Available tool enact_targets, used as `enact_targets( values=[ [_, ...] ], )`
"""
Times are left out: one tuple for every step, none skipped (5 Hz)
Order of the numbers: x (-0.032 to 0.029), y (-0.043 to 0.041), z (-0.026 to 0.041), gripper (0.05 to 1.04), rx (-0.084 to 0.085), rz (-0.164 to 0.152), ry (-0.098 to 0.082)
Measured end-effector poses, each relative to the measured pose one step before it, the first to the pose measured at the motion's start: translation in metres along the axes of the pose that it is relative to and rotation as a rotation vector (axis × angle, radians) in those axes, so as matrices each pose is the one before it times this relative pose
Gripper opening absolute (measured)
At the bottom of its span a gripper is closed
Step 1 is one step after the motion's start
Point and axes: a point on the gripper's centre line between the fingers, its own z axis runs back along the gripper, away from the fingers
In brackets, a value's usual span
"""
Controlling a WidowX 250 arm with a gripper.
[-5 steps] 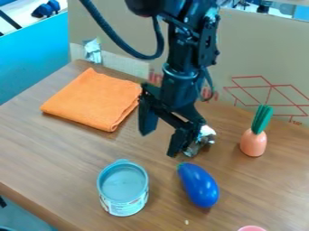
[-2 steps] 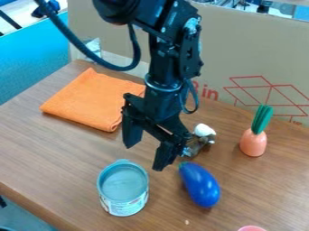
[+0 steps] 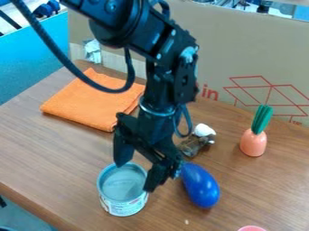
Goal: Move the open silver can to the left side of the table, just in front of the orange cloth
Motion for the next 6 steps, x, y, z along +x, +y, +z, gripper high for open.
enact_targets(
  values=[
    [-0.01135, -0.00666, -0.00974, 1.002, 0.0001, -0.0222, 0.0245],
    [-0.00451, -0.00679, -0.00294, 1.002, 0.0098, -0.0085, 0.0080],
    [-0.00123, 0.00516, -0.00333, 1.002, 0.0053, 0.0371, 0.0137],
    [0.00074, 0.01278, -0.01016, 1.002, 0.0069, 0.0325, 0.0414],
    [0.01097, 0.01688, -0.00336, 1.002, 0.0066, 0.0507, -0.0092],
    [0.01792, 0.02819, -0.01332, 1.002, 0.0364, 0.0632, 0.0319]
  ],
)
